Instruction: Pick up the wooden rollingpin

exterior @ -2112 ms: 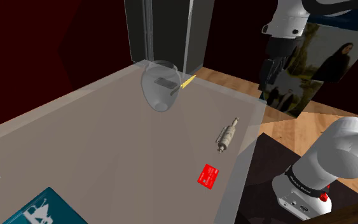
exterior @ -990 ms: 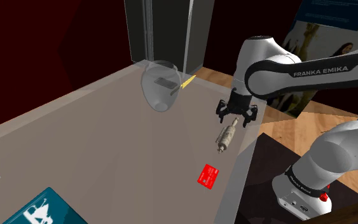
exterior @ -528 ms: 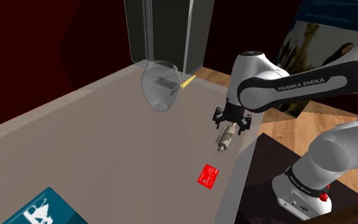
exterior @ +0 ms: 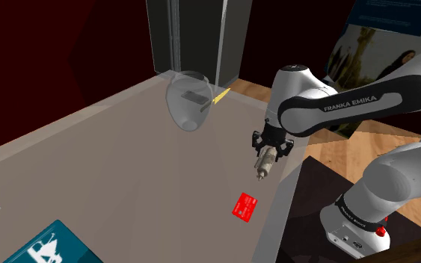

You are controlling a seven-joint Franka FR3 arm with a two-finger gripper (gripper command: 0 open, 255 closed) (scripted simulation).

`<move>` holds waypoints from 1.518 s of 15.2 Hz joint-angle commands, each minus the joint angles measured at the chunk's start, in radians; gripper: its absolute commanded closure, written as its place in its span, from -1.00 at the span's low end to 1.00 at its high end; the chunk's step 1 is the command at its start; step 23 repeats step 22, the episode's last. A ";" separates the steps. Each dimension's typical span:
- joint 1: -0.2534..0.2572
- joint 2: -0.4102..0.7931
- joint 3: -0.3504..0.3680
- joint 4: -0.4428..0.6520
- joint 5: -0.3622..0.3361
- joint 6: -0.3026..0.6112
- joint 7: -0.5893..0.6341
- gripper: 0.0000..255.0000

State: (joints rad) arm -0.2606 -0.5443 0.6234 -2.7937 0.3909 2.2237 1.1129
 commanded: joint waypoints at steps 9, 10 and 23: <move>0.005 -0.045 -0.025 0.029 -0.009 -0.074 -0.003 1.00; 0.006 -0.056 -0.031 0.036 -0.011 -0.092 -0.004 1.00; 0.008 -0.140 -0.087 0.123 -0.042 -0.262 -0.006 1.00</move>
